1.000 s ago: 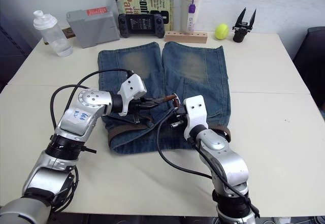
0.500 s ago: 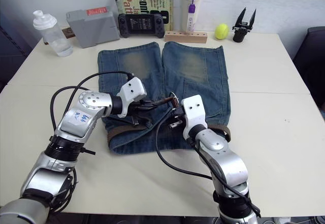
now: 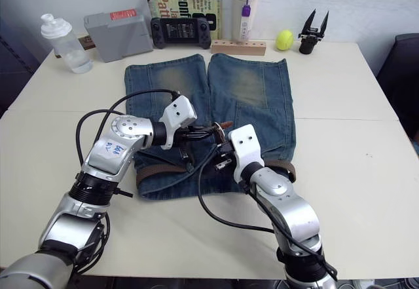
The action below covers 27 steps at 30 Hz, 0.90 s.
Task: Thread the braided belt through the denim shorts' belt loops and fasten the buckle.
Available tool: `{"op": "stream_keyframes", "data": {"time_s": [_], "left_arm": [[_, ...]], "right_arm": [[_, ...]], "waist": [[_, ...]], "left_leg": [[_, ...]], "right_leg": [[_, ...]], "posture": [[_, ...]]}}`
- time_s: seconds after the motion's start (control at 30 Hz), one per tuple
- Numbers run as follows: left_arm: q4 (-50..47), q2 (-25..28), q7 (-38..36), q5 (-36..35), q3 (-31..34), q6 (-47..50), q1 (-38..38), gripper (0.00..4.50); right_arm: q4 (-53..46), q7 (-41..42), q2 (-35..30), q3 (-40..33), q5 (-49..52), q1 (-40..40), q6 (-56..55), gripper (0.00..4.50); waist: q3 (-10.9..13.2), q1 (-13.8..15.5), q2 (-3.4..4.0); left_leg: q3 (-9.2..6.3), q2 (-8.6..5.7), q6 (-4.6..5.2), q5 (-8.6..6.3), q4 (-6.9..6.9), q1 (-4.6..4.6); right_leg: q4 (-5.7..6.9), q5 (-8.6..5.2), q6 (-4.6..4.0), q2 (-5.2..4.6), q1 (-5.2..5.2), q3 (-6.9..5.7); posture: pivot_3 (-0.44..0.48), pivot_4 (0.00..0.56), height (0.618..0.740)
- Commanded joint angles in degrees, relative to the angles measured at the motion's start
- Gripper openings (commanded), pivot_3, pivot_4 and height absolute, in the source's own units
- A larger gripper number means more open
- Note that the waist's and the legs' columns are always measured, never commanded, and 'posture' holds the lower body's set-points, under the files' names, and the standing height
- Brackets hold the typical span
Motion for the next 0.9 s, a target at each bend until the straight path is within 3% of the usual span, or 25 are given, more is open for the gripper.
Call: {"op": "stream_keyframes", "data": {"time_s": [0.03, 0.13, 0.4, 0.47, 0.63, 0.67, 0.8, 0.9], "left_arm": [[-2.2, -1.7, 0.4, -1.2, 0.1, -0.6, 0.4, 0.0], [-5.4, -1.6, -1.0, -2.5, -0.1, 1.2, 1.8, 0.0], [-9.8, 1.0, -2.6, -1.5, -2.0, 1.1, 6.6, 0.0], [-10.1, 1.0, -2.3, -1.7, -1.9, 1.2, 6.7, 0.0], [-10.9, 0.9, -2.0, -1.8, -1.9, 1.1, 7.0, 0.0], [-11.0, 0.7, -1.9, -1.9, -1.8, 1.2, 6.9, 0.0], [-11.7, -0.5, -1.3, -2.4, -1.7, 1.2, 6.6, 0.0], [-11.9, -0.9, -1.2, -2.4, -1.9, 0.8, 6.5, 0.0]], "right_arm": [[-2.7, 5.7, -5.7, 3.4, 0.1, -2.4, -2.5, 0.01], [-1.9, 10.7, -14.8, 6.3, -2.9, -2.7, -6.7, 0.01], [-1.1, 21.3, -22.7, 5.9, -0.7, -3.1, -13.0, 0.01], [-1.7, 24.3, -24.6, 4.6, 1.0, -3.2, -13.6, 1.02], [-0.2, 34.3, -34.0, -3.9, 3.8, -4.0, -18.5, 2.28], [0.4, 35.2, -34.9, -4.7, 3.5, -3.9, -19.6, 2.81], [4.0, 38.1, -38.0, -6.9, 2.8, -5.6, -24.9, 4.19], [8.1, 40.3, -39.5, -4.7, -0.6, -8.7, -31.3, 4.19]], "waist": [[0.0, 0.0, 0.0], [0.0, 0.1, 0.0], [0.0, 0.2, 0.0], [0.0, 0.2, 0.0], [0.0, 0.2, 0.0], [0.0, 0.2, 0.0], [0.0, 0.4, -0.01], [0.0, 0.4, -0.01]], "left_leg": [[0.0, 0.0, 0.0, 0.0, 0.0, 0.0], [0.0, -0.04, 0.02, 0.0, 0.01, 0.0], [0.0, -0.01, 0.02, 0.01, 0.0, 0.01], [-0.01, -0.01, 0.02, 0.01, 0.0, 0.02], [-0.01, -0.01, 0.02, 0.01, 0.0, 0.05], [-0.01, -0.01, 0.02, 0.01, 0.0, 0.06], [-0.06, -0.03, 0.05, 0.0, 0.04, 0.06], [-0.12, 0.01, 0.05, 0.0, 0.05, 0.06]], "right_leg": [[-0.01, 0.0, 0.0, 0.0, 0.0, 0.0], [-0.22, 0.0, 0.0, -0.04, 0.01, 0.0], [-0.26, 0.0, 0.0, -0.09, 0.04, -0.09], [-0.27, 0.0, 0.0, -0.1, 0.06, -0.11], [-0.29, 0.0, 0.0, -0.13, 0.11, -0.12], [-0.29, 0.0, 0.0, -0.13, 0.11, -0.12], [-0.35, 0.01, 0.01, -0.15, 0.18, -0.15], [-0.4, 0.01, 0.01, -0.19, 0.23, -0.15]], "posture": [[0.0, 0.15, 0.697], [0.0, 0.15, 0.697], [0.0, 0.15, 0.697], [0.0, 0.15, 0.697], [0.0, 0.15, 0.697], [0.0, 0.15, 0.697], [0.0, 0.15, 0.697], [0.0, 0.15, 0.697]]}}
